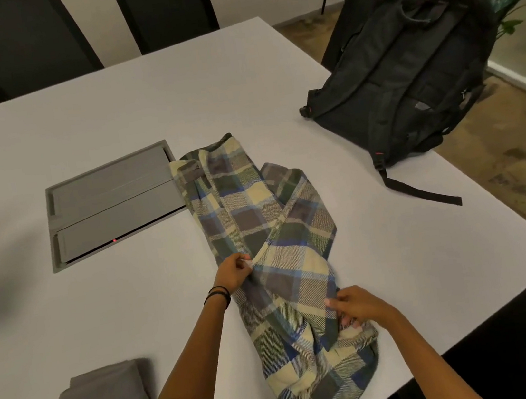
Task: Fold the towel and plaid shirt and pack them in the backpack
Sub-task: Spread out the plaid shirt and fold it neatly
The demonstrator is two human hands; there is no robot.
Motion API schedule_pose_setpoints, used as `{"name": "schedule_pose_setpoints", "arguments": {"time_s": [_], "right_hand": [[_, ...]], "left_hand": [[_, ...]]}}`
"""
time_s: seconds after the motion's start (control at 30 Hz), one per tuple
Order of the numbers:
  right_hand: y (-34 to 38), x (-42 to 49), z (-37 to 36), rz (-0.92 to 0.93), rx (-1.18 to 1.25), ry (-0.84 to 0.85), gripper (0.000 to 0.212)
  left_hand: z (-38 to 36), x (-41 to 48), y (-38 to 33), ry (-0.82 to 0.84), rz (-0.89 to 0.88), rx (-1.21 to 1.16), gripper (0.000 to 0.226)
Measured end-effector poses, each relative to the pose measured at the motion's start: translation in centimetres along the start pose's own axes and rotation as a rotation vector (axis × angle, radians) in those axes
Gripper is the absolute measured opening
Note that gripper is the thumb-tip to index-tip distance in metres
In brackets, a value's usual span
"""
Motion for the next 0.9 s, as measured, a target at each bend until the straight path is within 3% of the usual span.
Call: {"name": "schedule_pose_setpoints", "arguments": {"time_s": [0.17,0.3,0.4,0.57,0.9], "right_hand": [[0.8,2.1,4.5,-0.101,0.326,-0.385,0.021],[1.5,3.9,6.4,-0.052,0.25,-0.579,0.021],[1.5,5.7,6.4,-0.132,0.402,-0.577,0.028],[1.0,8.2,5.7,-0.356,0.942,-0.487,0.039],[2.7,11.9,5.9,-0.45,0.932,-0.377,0.038]], "left_hand": [[0.4,0.4,-1.5,-0.05,-0.036,-0.066,0.026],[0.0,0.9,-3.6,-0.036,-0.091,-0.105,0.028],[-0.7,1.6,-4.9,-0.005,-0.096,-0.111,0.03],[-2.3,2.9,-6.2,0.025,-0.089,-0.107,0.035],[-4.3,6.2,-7.3,0.112,-0.046,-0.097,0.044]]}}
Point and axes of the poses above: each hand's wrist, its own x-axis towards the middle knuckle, its own z-axis out of the back of the hand, y = z × x, the point moved 8 cm from there along x, towards the middle knuckle, and after that the axes turned 10 degrees about -y, right-handed, at the moved point
